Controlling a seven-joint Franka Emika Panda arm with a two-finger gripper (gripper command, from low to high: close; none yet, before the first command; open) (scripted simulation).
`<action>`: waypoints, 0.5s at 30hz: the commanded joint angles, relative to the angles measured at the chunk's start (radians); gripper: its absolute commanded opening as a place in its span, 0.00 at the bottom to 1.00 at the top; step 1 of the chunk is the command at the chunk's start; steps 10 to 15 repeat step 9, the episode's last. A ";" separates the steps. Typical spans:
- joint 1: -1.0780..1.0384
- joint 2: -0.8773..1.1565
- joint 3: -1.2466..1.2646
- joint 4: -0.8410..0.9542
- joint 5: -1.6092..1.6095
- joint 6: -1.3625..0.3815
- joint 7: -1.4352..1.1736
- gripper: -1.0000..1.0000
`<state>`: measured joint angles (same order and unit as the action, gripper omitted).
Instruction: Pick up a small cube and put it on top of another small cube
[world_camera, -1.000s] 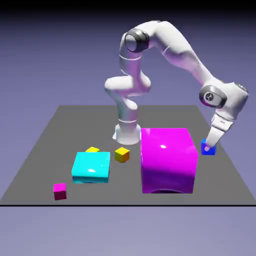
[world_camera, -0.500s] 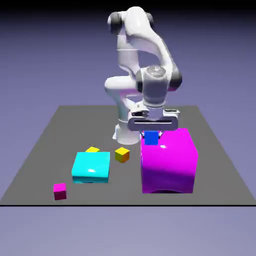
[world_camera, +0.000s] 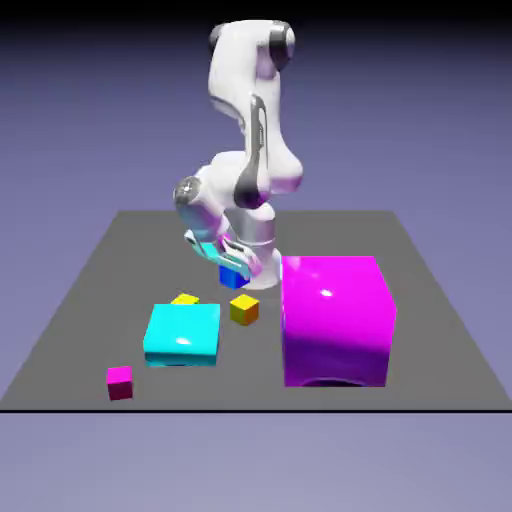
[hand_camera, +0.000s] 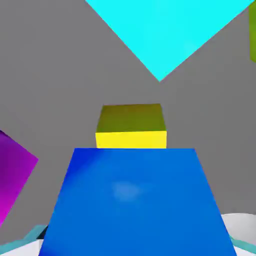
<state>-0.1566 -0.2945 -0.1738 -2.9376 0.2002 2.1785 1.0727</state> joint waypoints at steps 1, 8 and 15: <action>0.007 0.034 0.006 -0.011 0.020 0.043 -0.014 0.00; 0.029 0.137 0.023 -0.044 0.091 0.173 -0.063 1.00; 0.021 0.103 0.017 -0.033 0.067 0.130 -0.046 1.00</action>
